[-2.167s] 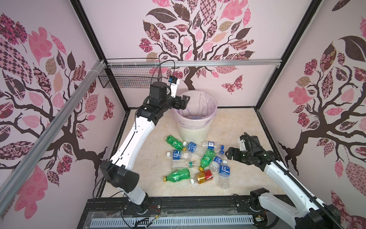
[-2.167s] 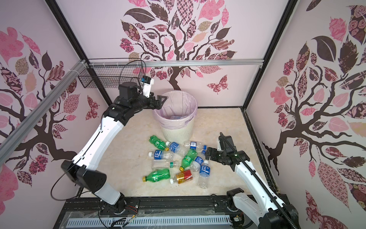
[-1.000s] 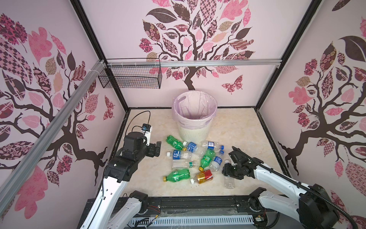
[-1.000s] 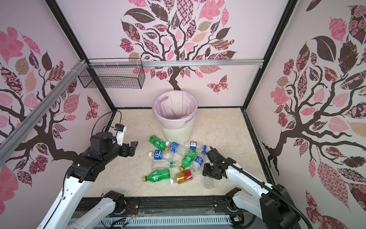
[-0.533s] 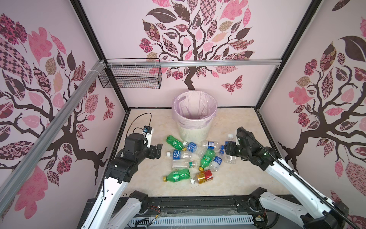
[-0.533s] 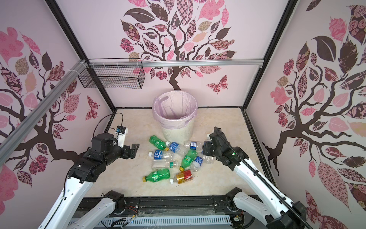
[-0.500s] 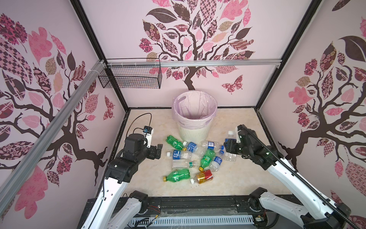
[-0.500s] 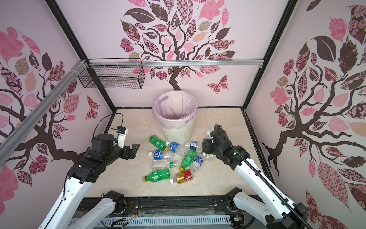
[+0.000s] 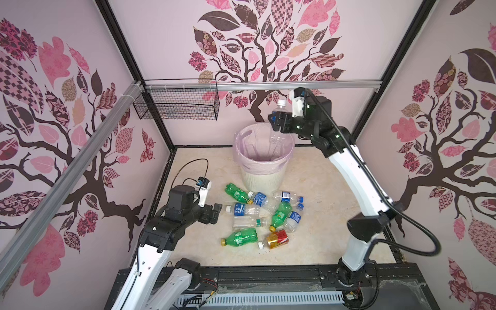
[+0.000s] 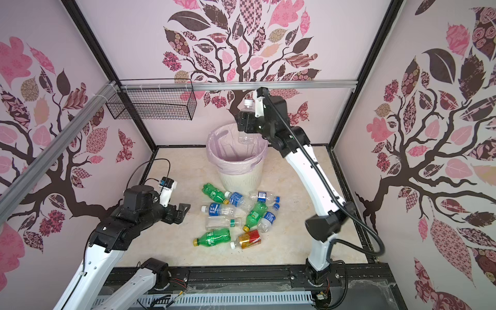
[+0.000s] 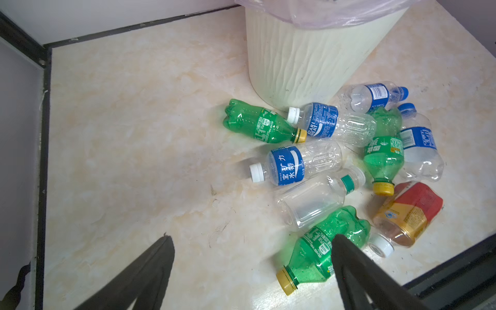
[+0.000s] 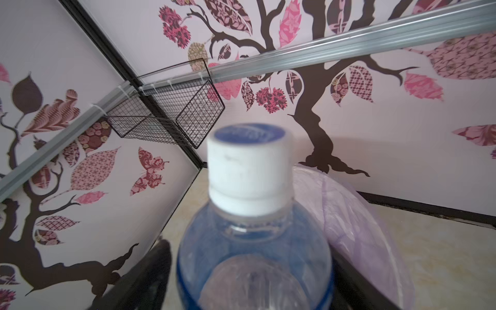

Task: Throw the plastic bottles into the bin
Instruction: 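Lift the white-capped bottle with the right gripper and release it into the bin, then reach the left gripper to the nearest green soda bottle while the right arm withdraws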

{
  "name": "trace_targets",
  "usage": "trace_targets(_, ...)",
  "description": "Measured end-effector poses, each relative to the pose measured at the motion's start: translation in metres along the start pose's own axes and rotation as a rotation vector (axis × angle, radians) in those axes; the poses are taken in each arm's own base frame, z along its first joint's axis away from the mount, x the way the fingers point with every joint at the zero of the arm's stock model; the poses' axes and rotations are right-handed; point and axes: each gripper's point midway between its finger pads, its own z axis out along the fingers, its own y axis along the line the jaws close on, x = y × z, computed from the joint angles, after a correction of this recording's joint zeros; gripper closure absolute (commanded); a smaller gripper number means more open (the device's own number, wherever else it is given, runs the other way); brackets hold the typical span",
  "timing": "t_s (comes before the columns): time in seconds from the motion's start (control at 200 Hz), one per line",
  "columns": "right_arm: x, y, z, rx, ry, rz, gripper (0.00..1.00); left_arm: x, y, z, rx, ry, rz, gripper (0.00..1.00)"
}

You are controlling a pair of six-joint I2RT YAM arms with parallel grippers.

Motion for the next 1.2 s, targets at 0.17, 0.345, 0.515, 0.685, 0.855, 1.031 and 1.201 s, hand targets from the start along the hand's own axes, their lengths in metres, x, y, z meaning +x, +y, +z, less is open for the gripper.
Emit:
trace_targets(0.17,0.043,-0.016,0.023,0.05,0.174,-0.02,0.05,-0.008,-0.011,-0.014,0.061,-0.01,0.086,0.06)
trace_targets(0.345,0.091,-0.028,-0.018,0.072,0.273,-0.023,0.02,-0.008,-0.04,-0.022,0.198,-0.004,0.281,0.06)
trace_targets(0.515,0.122,-0.047,-0.097,0.063,0.23,0.042,0.02,0.01,-0.071,-0.013,0.339,0.084,0.447,0.07)
trace_targets(0.685,0.142,-0.072,-0.157,0.102,0.109,0.084,0.01,0.04,-0.099,0.003,0.446,0.172,0.582,0.07)
trace_targets(0.855,0.21,-0.096,-0.17,0.152,0.16,0.116,0.0,0.065,-0.109,0.018,0.48,0.239,0.64,0.08)
trace_targets(1.031,0.283,-0.123,-0.171,0.225,0.268,0.188,0.0,0.079,-0.113,0.035,0.472,0.273,0.672,0.09)
trace_targets(1.201,0.31,-0.135,-0.175,0.262,0.272,0.228,0.0,0.085,-0.116,0.054,0.449,0.294,0.699,0.09)
